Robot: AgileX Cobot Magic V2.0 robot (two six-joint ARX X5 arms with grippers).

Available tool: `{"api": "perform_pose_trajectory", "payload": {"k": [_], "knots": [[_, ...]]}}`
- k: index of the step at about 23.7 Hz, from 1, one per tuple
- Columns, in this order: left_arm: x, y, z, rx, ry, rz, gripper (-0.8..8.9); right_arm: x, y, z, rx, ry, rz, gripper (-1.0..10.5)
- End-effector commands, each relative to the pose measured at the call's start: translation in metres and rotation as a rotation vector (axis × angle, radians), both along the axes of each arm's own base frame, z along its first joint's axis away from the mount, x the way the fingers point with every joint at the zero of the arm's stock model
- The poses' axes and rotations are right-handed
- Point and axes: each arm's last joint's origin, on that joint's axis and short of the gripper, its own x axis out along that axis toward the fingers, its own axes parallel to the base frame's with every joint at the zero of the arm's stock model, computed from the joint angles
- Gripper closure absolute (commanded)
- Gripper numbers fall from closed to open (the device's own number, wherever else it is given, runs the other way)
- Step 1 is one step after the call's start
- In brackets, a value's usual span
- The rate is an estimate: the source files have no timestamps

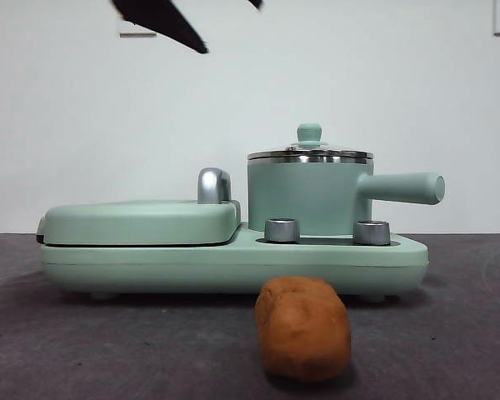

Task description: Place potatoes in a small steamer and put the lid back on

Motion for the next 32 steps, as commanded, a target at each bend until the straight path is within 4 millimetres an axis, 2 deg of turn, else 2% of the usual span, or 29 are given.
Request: {"api": "perform_pose_trajectory", "payload": {"k": [1,7,11,15,20,22,24,26,27,32], "knots": [[0.019,-0.022,-0.001,0.033,-0.070,-0.036,3.45,-0.001,0.000,0.005,0.010,-0.013,0.000,4.8],[0.056,-0.059,-0.021,0.005,-0.139,-0.066,3.45,-0.001,0.000,0.005,0.010,-0.012,0.000,4.8],[0.072,-0.073,-0.039,0.000,-0.154,-0.065,3.46,-0.001,0.000,0.005,0.010,-0.012,0.000,4.8],[0.087,-0.084,-0.065,0.020,-0.146,-0.066,3.50,-0.001,0.000,0.005,0.010,-0.013,0.000,4.8],[0.095,-0.092,-0.084,0.054,-0.156,-0.097,3.64,-0.001,0.000,0.005,0.016,-0.008,-0.003,4.8],[0.097,-0.094,-0.087,0.064,-0.177,-0.111,4.20,-0.001,0.000,0.005,0.016,-0.007,-0.003,4.8],[0.098,-0.094,-0.088,0.067,-0.185,-0.117,4.31,-0.001,0.000,0.005,0.029,0.003,-0.009,4.8],[0.098,-0.094,-0.088,0.078,-0.198,-0.129,5.28,-0.001,0.000,0.005,0.029,0.004,-0.009,4.8],[0.098,-0.094,-0.089,0.080,-0.195,-0.130,5.40,-0.001,0.000,0.005,0.029,0.004,-0.009,4.8],[0.098,-0.095,-0.091,0.084,-0.190,-0.131,5.41,-0.001,0.000,0.005,0.031,0.005,-0.010,4.8]]}}
